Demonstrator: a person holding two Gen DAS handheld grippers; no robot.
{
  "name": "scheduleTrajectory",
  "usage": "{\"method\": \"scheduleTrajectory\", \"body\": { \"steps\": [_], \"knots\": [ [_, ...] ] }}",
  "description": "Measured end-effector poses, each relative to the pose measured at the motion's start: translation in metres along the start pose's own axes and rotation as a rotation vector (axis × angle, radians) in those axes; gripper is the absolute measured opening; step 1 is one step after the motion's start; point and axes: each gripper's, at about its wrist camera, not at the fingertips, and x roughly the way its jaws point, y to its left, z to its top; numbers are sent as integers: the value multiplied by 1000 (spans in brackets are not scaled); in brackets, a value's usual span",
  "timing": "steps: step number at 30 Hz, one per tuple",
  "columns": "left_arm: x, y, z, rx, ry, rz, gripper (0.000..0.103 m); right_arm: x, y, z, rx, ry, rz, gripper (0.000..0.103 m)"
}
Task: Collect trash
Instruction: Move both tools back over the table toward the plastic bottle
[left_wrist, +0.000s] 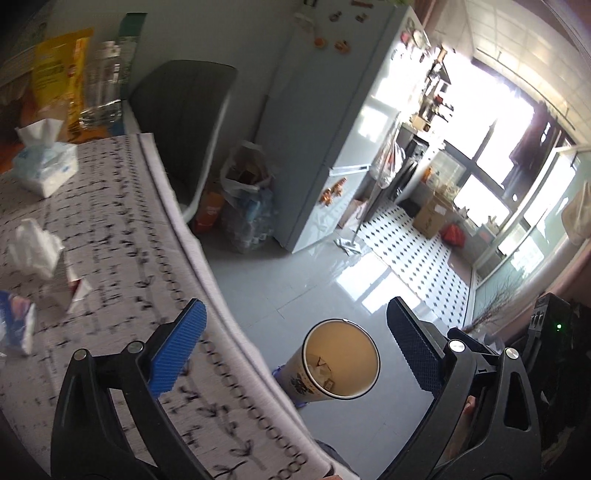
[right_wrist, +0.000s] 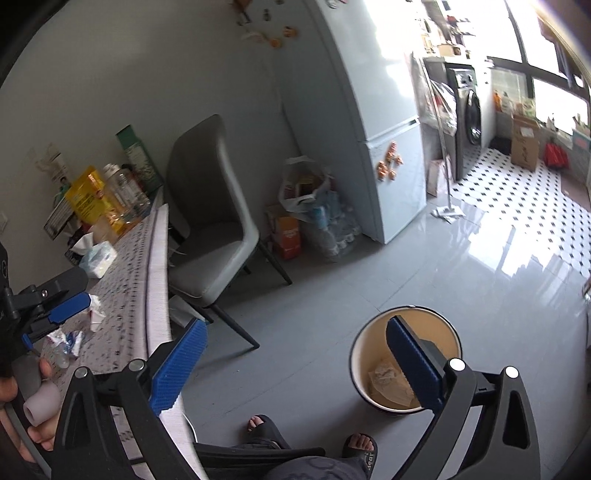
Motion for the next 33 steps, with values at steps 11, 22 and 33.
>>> {"method": "scheduleTrajectory", "body": {
  "steps": [11,22,33],
  "knots": [
    [-87,81,-17,-96,-124,101,97,-12,107,-14,-132,-3,99,95],
    [-142,153,-37,-221,-215,203,97,-13,172,-21,-242,17,194,95],
    [-168,213,-66,-303,-218,240,97,-2,189,-24,-258,35,251,95]
  ]
}}
